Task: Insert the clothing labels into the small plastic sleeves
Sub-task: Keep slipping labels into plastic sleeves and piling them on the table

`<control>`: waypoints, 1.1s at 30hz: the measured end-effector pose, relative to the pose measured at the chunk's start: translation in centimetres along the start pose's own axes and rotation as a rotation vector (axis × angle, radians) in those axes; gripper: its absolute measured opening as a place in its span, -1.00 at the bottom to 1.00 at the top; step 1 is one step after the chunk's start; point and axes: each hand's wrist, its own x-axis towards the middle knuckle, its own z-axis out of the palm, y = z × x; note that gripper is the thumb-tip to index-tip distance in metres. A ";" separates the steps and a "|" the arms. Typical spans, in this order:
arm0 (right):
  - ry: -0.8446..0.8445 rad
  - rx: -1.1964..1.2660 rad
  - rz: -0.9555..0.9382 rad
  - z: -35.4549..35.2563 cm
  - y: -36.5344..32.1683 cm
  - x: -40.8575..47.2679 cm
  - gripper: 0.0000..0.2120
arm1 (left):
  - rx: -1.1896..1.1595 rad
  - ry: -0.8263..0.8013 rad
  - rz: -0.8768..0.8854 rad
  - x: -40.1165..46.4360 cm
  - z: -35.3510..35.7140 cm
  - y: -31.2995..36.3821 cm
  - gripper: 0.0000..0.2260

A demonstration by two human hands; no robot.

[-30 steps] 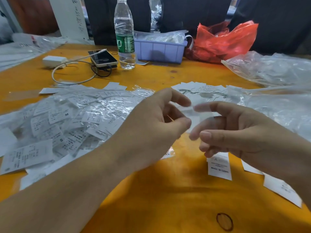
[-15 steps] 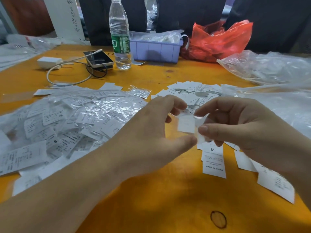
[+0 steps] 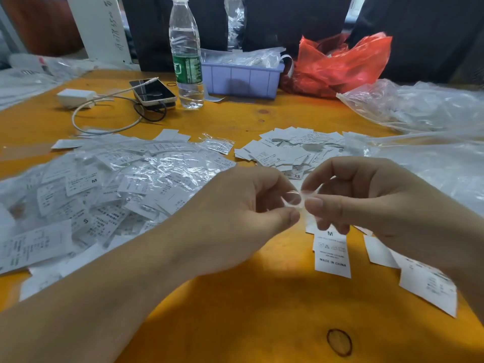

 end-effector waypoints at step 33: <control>0.094 -0.286 -0.187 -0.7 0.2 -0.1 -0.71 | -0.009 0.061 -0.052 0.1 -0.2 0.3 -0.92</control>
